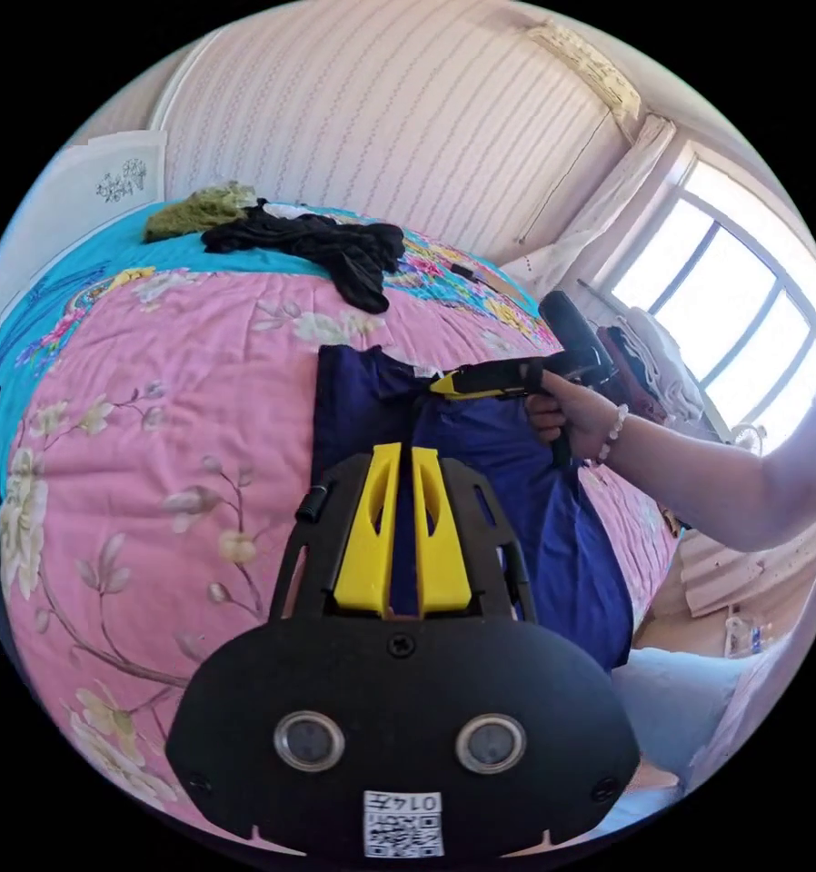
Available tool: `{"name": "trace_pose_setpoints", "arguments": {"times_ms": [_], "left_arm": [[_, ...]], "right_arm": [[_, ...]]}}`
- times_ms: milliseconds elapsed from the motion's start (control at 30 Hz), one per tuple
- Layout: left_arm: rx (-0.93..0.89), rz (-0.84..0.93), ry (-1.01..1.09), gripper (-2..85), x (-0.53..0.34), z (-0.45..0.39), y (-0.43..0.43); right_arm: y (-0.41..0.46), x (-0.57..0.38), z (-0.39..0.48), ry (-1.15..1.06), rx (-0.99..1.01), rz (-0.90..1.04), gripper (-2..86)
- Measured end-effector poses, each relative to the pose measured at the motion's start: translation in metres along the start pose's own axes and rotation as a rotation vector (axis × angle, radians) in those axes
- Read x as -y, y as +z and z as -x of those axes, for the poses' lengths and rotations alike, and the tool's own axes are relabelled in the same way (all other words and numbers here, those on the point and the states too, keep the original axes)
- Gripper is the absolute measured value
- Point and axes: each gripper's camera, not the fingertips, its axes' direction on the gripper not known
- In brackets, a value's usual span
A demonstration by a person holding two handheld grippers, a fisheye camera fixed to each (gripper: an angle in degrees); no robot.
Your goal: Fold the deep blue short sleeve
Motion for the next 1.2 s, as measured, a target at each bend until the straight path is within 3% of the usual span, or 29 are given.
{"name": "trace_pose_setpoints", "arguments": {"times_ms": [133,267,500,700,1067,1200], "left_arm": [[0.021,0.05,-0.045,5.6,-0.005,-0.004,0.011],[0.15,0.052,-0.039,5.4,-0.002,-0.008,0.016],[0.179,0.161,-0.06,4.8,0.01,-0.017,0.074],[0.154,0.157,-0.148,-0.5,0.018,-0.018,0.09],[0.157,0.143,-0.156,1.2,0.026,-0.028,0.125],[0.23,0.134,-0.138,4.0,0.03,-0.046,0.114]], "right_arm": [[-0.012,-0.018,-0.009,0.014,-0.101,0.019,7.3],[-0.023,-0.02,0.008,-0.072,-0.15,0.019,7.5],[0.002,0.014,0.041,-0.22,-0.221,-0.028,8.7],[0.034,0.041,0.044,-0.246,-0.283,0.1,2.2],[0.031,0.019,0.045,-0.302,-0.367,0.202,0.8],[-0.043,-0.03,0.051,-0.364,-0.357,-0.027,0.9]]}}
